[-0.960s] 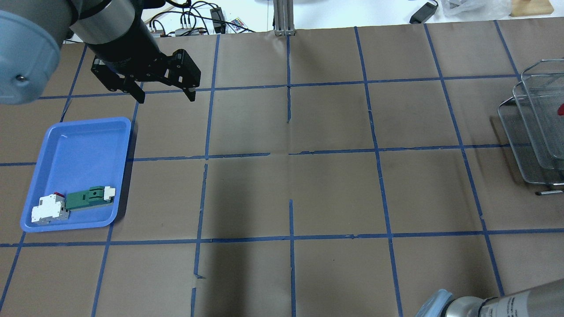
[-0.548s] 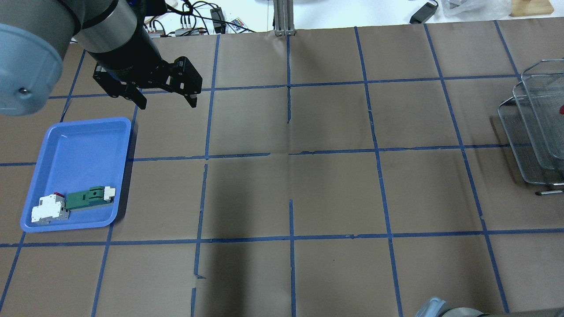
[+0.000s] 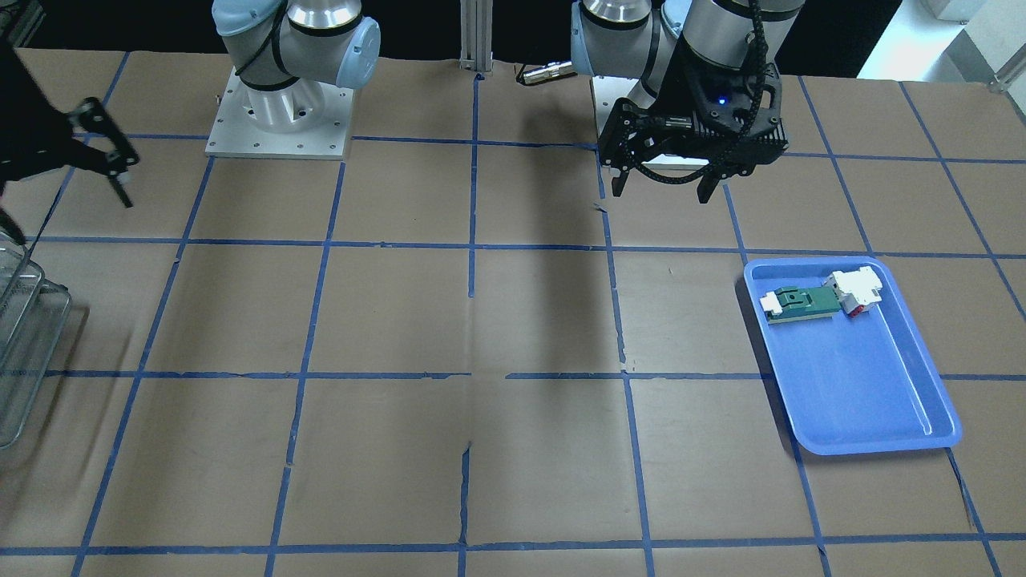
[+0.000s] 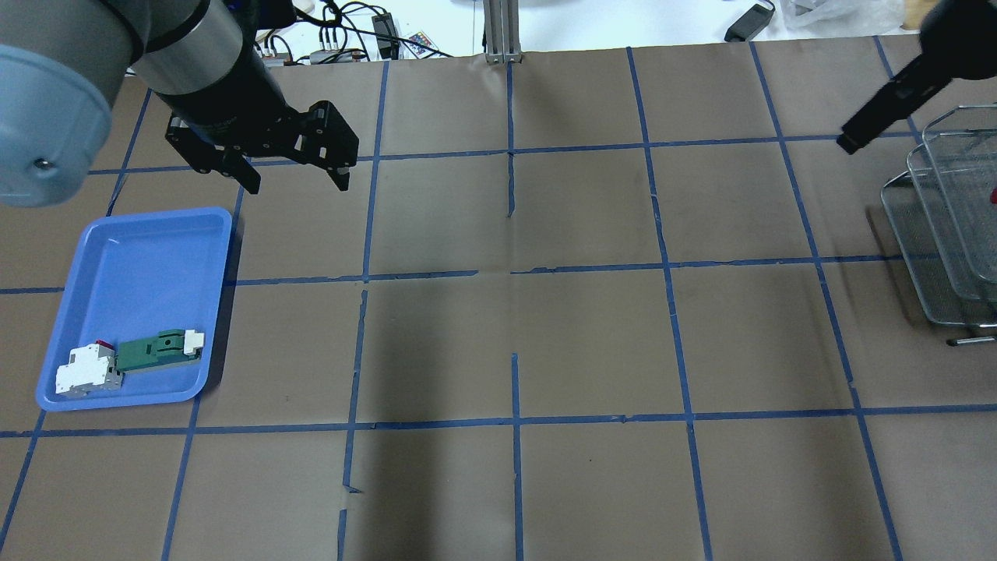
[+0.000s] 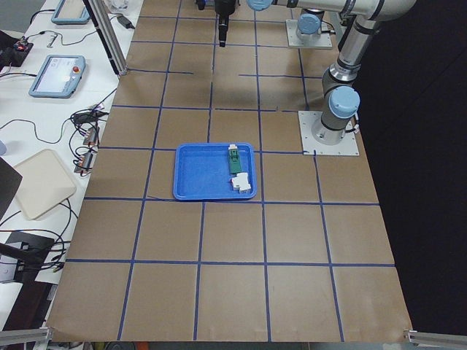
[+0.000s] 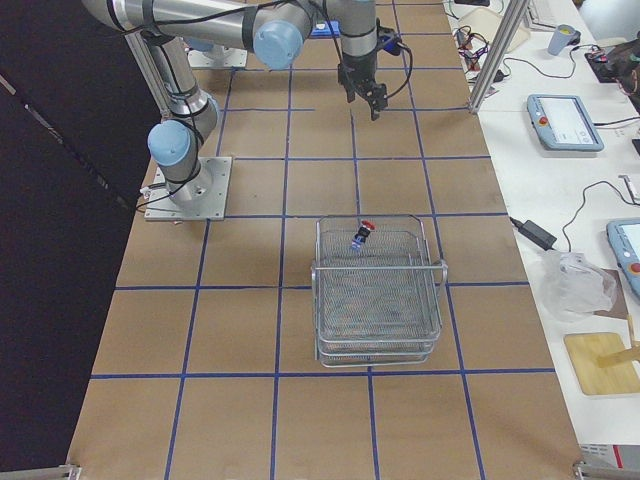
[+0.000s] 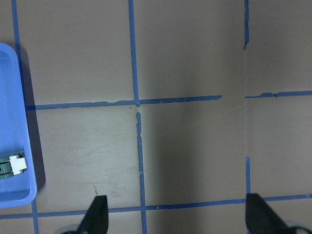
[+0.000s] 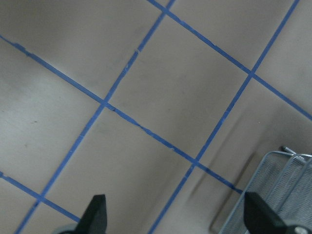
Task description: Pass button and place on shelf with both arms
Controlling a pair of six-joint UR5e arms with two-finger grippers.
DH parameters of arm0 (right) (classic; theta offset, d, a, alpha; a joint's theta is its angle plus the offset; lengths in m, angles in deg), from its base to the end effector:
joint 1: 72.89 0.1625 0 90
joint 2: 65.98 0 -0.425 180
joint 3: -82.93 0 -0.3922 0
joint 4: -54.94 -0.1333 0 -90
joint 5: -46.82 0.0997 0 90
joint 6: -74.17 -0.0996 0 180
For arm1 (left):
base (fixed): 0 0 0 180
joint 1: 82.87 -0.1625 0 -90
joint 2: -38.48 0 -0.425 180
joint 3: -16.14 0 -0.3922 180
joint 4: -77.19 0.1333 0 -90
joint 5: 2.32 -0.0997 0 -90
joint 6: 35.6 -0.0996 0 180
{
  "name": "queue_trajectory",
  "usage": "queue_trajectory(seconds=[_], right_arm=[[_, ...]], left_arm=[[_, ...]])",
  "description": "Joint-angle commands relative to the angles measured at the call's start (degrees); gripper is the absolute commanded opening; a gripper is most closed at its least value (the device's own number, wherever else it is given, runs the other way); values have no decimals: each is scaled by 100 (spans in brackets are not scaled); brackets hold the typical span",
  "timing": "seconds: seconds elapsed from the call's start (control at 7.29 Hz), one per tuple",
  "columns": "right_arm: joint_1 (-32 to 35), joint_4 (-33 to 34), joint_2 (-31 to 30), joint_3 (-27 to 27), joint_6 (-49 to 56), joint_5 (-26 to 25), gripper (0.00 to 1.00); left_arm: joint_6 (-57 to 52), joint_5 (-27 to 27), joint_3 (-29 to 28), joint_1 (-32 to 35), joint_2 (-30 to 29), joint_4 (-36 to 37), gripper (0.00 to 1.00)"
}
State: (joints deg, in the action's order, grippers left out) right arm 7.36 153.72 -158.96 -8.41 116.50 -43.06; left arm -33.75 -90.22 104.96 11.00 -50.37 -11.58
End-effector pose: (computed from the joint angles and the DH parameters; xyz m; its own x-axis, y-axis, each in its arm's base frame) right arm 0.0493 -0.5016 0.5182 -0.8408 -0.5278 0.1203 -0.5406 0.8304 -0.1351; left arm -0.1696 -0.4787 0.5102 -0.9986 0.0375 0.0386 0.0351 0.9975 -0.0609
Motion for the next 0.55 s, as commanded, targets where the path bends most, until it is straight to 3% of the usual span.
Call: queue_trajectory(seconds=[0.0,0.41], right_arm=[[1428,-25,42,107,-2606,-153,100],[1178,-500,113,196,-3413,-117,100]], left_arm=[[0,0,-5,0,-1,0,100],[0,0,-14,0,-10,0,100]])
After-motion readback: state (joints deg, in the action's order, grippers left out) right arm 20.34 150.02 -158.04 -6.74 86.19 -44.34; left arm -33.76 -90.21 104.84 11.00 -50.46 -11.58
